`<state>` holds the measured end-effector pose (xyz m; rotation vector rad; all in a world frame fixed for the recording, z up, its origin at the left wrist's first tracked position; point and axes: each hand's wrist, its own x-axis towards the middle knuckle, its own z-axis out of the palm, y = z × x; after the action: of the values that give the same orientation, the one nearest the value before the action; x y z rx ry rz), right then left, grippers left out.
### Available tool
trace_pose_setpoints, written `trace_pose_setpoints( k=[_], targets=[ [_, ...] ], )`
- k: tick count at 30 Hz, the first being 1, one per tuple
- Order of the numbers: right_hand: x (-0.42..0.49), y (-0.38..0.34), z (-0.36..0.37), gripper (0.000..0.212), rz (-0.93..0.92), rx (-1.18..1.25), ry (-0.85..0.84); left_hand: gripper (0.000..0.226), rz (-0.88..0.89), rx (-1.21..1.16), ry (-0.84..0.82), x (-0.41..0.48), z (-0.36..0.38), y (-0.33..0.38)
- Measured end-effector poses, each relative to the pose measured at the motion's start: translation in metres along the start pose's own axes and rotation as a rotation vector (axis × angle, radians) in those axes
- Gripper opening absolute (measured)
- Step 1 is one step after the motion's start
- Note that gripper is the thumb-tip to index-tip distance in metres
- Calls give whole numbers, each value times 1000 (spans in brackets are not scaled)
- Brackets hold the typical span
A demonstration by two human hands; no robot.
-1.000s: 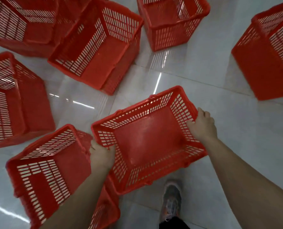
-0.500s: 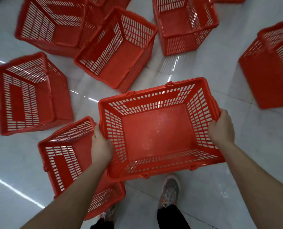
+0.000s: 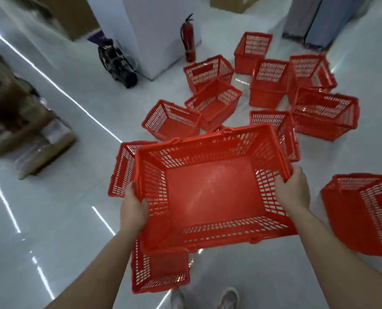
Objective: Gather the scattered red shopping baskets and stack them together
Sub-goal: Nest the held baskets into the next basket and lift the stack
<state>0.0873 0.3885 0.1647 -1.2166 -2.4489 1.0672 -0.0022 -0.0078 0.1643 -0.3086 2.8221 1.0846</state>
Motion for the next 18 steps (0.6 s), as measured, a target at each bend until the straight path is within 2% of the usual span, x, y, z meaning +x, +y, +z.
trace_pose_setpoints(
  k=[3, 9, 13, 18],
  targets=[
    [-9, -58, -20, 52, -44, 20, -13, 53, -9, -61, 40, -9, -53, 12],
    [-4, -128, -18, 41, -119, 53, -27, 44, 14, -133, 46, 8, -103, 13],
    [28, -148, -8, 42, -139, 36, -31, 46, 19, -164, 44, 34, -93, 23],
    [114, -149, 15, 44, -165, 30, -73, 43, -22, -173, 22, 82, -38, 50]
  ],
)
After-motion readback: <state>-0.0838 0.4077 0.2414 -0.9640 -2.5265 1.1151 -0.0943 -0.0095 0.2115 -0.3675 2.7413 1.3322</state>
